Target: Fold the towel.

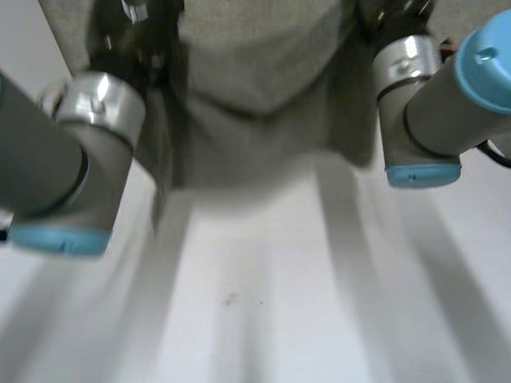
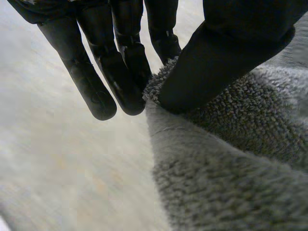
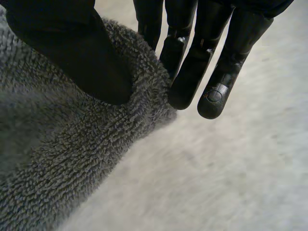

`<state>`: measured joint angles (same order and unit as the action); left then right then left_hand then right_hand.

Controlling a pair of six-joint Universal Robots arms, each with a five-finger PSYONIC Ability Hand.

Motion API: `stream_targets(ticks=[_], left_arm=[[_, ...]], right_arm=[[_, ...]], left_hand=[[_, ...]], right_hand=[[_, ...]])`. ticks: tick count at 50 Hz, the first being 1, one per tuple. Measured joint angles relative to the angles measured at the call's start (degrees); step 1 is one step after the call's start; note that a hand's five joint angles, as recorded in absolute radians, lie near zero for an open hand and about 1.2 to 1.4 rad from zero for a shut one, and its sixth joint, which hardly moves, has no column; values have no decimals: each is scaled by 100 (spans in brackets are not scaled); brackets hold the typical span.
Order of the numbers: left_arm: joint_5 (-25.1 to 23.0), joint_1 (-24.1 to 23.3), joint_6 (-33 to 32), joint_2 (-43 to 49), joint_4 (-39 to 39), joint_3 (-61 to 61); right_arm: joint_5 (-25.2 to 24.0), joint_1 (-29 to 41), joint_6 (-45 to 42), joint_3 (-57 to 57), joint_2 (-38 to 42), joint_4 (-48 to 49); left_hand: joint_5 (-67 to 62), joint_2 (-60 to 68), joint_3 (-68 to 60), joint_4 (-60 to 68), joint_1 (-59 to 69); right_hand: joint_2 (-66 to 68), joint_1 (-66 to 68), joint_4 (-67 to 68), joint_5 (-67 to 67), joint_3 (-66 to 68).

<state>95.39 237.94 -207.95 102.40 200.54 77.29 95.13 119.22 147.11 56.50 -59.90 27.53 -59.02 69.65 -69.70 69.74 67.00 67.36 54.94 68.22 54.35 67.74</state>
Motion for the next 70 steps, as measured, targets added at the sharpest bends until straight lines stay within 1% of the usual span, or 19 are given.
stream_targets(ticks=[2, 7, 13, 14, 15, 20, 25, 28, 29, 31, 32, 34, 35, 37, 39, 46, 54, 59, 70], left_arm=[[142, 26, -27, 238, 481, -654], [323, 66, -13, 366, 920, -712], [368, 107, -22, 467, 1151, 474], [359, 112, -30, 506, 1166, 908], [354, 113, -34, 530, 1165, 1122], [338, 114, -53, 675, 1105, 2108], [335, 94, -67, 701, 759, 3054], [335, 70, -64, 593, 394, 3372], [334, 62, -61, 541, 255, 3444], [331, 33, -50, 351, -223, 3614], [328, 20, -46, 265, -428, 3653], [328, 20, -46, 265, -428, 3653], [306, -22, -37, 43, -943, 3696], [297, -34, -35, -21, -1066, 3695], [223, -85, -23, -389, -1570, 3628], [-22, -61, 11, -954, -1779, 3189], [-240, 134, 70, -926, -1660, 2520], [-403, 297, 196, -269, -1491, 1981], [-936, 472, 192, 1122, -1467, 1072]], right_arm=[[144, -18, 306, 299, -281, 663], [-66, -67, 346, 795, -387, 740], [-817, -249, 139, 1611, -314, -144], [-1113, -309, 29, 1907, -272, -521], [-1245, -335, -37, 2046, -247, -697], [-1690, -407, -444, 2622, -114, -1411], [-1797, -430, -1149, 3114, -58, -2365], [-1728, -428, -1370, 3228, -98, -2928], [-1705, -428, -1406, 3246, -116, -3084], [-1617, -426, -1478, 3287, -191, -3607], [-1583, -426, -1479, 3299, -236, -3835], [-1583, -426, -1479, 3299, -236, -3835], [-1544, -430, -1437, 3316, -300, -4092], [-1522, -443, -1359, 3333, -357, -4254], [-1504, -519, -1045, 3361, -522, -4420], [-1529, -746, -334, 3321, -959, -4219], [-1550, -993, 443, 3266, -1336, -3608], [-1569, -1111, 795, 3244, -1409, -3354], [-1593, -1061, 800, 3293, -1363, -3353]], left_hand=[[0, 0, 0, 0, 0], [0, 0, 0, 0, 0], [-5, 1, 0, 0, 1], [-5, 2, 0, 0, 1], [-5, 2, 0, 0, 1], [-5, 3, 0, 0, 1], [-6, 3, 0, 0, 1], [244, -353, 359, -363, -68], [244, -353, 359, -363, -68], [1308, -1364, 1356, -1369, -1286], [1308, -1364, 1356, -1369, -1286], [1308, -1364, 1356, -1369, -1286], [2848, -2965, 2902, -2920, -2650], [3180, -3292, 3290, -3250, -2989], [4138, -4212, 4187, -4208, -3890], [4615, -4666, 4667, -4685, -4356], [4669, -4718, 4722, -4736, -4414], [4646, -4704, 4711, -4723, -4414], [4488, -4563, 4566, -4573, -4315]], right_hand=[[0, 0, 0, 0, 0], [8, 0, 0, 65, 37], [34, 0, 0, 75, 41], [35, 0, 8, 75, 41], [35, 0, 20, 75, 41], [35, 0, 21, 75, 41], [33, 0, 15, 76, 34], [-480, -94, -511, -169, -507], [-975, -547, -1048, -638, -1003], [-1208, -687, -1210, -787, -1165], [-2526, -1870, -2628, -2140, -2579], [-2526, -1870, -2628, -2140, -2579], [-3691, -2788, -3844, -3423, -3823], [-3769, -2853, -3927, -3513, -3878], [-4318, -3389, -4561, -4175, -4478], [-4348, -3443, -4602, -4241, -4503], [-4347, -3443, -4602, -4241, -4503], [-4348, -3443, -4602, -4241, -4503], [-4348, -3443, -4602, -4241, -4503]])
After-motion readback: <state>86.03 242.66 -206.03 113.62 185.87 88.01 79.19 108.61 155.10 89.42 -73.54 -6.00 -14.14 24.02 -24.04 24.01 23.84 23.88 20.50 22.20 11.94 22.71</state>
